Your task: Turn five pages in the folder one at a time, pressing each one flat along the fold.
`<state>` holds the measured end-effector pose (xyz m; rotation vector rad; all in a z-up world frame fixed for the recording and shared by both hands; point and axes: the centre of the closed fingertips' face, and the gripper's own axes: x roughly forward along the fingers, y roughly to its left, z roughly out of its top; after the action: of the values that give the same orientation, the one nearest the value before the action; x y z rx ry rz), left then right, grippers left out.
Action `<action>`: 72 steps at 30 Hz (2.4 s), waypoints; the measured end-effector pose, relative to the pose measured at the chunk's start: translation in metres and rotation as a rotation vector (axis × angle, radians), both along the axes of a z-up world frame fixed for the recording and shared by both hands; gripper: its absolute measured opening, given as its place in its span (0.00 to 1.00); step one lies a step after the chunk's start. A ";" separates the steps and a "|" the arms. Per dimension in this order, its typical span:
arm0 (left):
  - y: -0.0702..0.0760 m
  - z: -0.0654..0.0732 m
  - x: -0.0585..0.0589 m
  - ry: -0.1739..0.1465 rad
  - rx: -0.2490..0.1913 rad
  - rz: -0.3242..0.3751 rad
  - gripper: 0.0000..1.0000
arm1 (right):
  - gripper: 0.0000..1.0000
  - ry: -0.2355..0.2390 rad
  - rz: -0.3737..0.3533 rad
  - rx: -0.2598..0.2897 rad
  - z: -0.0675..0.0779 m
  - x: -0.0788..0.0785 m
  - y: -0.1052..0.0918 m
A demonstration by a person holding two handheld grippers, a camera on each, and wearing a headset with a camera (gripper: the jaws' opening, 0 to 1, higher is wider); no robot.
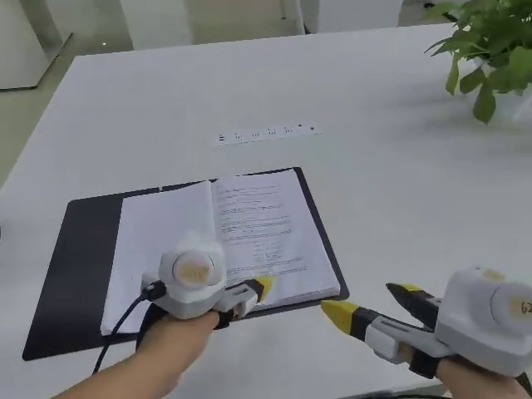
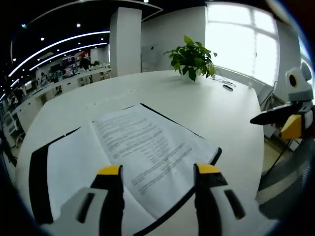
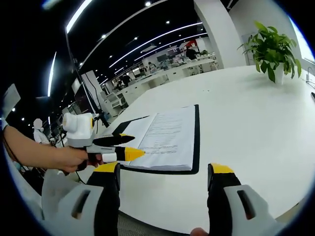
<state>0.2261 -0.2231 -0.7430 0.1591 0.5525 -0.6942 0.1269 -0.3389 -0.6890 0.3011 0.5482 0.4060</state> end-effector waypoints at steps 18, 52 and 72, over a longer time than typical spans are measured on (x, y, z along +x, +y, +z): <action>-0.030 -0.038 0.005 -0.011 0.031 0.018 0.49 | 0.70 0.014 -0.022 0.011 -0.001 0.001 -0.002; -0.025 -0.039 0.013 -0.037 -0.058 0.074 0.03 | 0.62 0.043 0.075 -0.028 -0.022 0.028 0.005; -0.024 -0.038 0.012 -0.036 -0.090 0.090 0.00 | 0.44 0.147 0.104 0.051 -0.067 0.084 0.029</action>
<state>0.2383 -0.2474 -0.7807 0.0624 0.4899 -0.6257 0.2111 -0.3097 -0.7564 0.3541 0.6998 0.5014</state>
